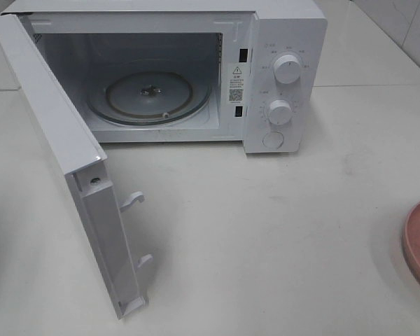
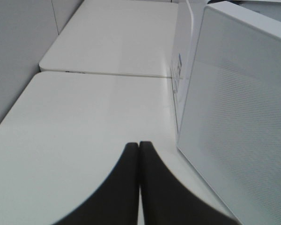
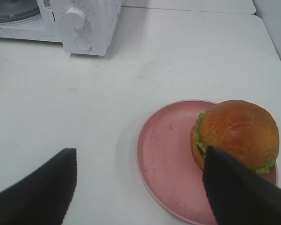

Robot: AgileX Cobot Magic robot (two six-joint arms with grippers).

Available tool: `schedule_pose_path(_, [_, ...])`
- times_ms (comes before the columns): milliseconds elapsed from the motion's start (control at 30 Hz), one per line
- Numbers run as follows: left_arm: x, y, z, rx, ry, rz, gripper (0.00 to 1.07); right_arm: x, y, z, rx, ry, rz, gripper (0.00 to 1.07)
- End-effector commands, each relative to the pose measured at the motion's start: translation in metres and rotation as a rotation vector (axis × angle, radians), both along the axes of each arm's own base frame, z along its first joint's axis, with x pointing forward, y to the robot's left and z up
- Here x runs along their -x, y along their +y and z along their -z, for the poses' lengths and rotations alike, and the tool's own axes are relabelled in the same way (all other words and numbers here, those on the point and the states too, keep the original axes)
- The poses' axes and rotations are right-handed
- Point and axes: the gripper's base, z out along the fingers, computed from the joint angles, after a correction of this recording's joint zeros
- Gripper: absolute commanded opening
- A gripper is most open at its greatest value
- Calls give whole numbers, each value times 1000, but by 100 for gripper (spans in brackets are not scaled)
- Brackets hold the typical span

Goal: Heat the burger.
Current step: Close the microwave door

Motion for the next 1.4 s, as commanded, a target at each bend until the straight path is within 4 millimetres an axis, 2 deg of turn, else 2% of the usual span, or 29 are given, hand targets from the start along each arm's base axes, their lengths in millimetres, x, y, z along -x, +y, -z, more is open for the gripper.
schedule_pose_path(33, [-10, -1, 9, -86, -121, 41, 0, 4, 0, -1, -7, -37, 2, 72])
schedule_pose_path(67, [-17, -5, 22, -89, -77, 90, 0, 4, 0, -1, -7, -37, 2, 72])
schedule_pose_path(167, [-27, -13, 33, -50, -63, 171, 0, 4, 0, -1, -7, -37, 2, 72])
schedule_pose_path(200, [-27, -13, 33, -50, -63, 171, 0, 4, 0, -1, -7, -37, 2, 72])
schedule_pose_path(267, [-37, -26, 36, -24, -110, 315, 0, 4, 0, -1, -7, -37, 2, 72])
schedule_pose_path(300, [-37, -26, 36, -24, -110, 315, 0, 4, 0, -1, -7, -37, 2, 72])
schedule_pose_path(333, [-41, -36, 39, -18, -138, 433, 0, 4, 0, -1, -7, -37, 2, 72])
schedule_pose_path(467, [-51, -47, 43, 46, -151, 530, 0, 4, 0, -1, -7, -37, 2, 72])
schedule_pose_path(533, [-58, -68, 47, 51, -119, 617, 0, 4, 0, -1, -7, -37, 2, 72])
schedule_pose_path(567, [-58, -68, 47, 51, -119, 617, 0, 4, 0, -1, -7, -37, 2, 72])
schedule_pose_path(600, [-62, -83, 49, 31, -112, 659, 0, 4, 0, -1, -7, -37, 2, 72])
schedule_pose_path(667, [-64, -91, 49, 28, -111, 665, 0, 4, 0, -1, -7, -37, 2, 72])
schedule_pose_path(700, [-69, -101, 50, 36, -115, 637, 0, 4, 0, -1, -7, -37, 2, 72])
schedule_pose_path(733, [-69, -101, 50, 36, -115, 637, 0, 4, 0, -1, -7, -37, 2, 72])
schedule_pose_path(767, [-72, -114, 50, 49, -126, 620, 0, 4, 0, -1, -7, -37, 2, 72])
schedule_pose_path(833, [-74, -119, 49, 54, -130, 612, 0, 4, 0, -1, -7, -37, 2, 72])
schedule_pose_path(867, [-77, -132, 48, 58, -137, 596, 0, 4, 0, -1, -7, -37, 2, 72])
schedule_pose_path(900, [-77, -132, 48, 58, -137, 596, 0, 4, 0, -1, -7, -37, 2, 72])
schedule_pose_path(967, [-84, -148, 50, 65, -115, 550, 0, 4, 0, -1, -7, -37, 2, 72])
schedule_pose_path(1000, [-84, -148, 50, 65, -115, 550, 0, 4, 0, -1, -7, -37, 2, 72])
schedule_pose_path(1033, [-87, -158, 51, 51, -106, 526, 0, 4, 0, -1, -7, -37, 2, 72])
schedule_pose_path(1167, [-91, -170, 51, 33, -112, 487, 0, 4, 0, -1, -7, -37, 2, 72])
schedule_pose_path(1267, [-99, -187, 52, 21, -99, 429, 0, 4, 0, -1, -7, -37, 2, 72])
schedule_pose_path(1333, [-101, -190, 52, 17, -98, 423, 0, 4, 0, -1, -7, -37, 2, 72])
schedule_pose_path(1400, [-111, -208, 51, 26, -115, 417, 0, 4, 0, -1, -7, -37, 2, 72])
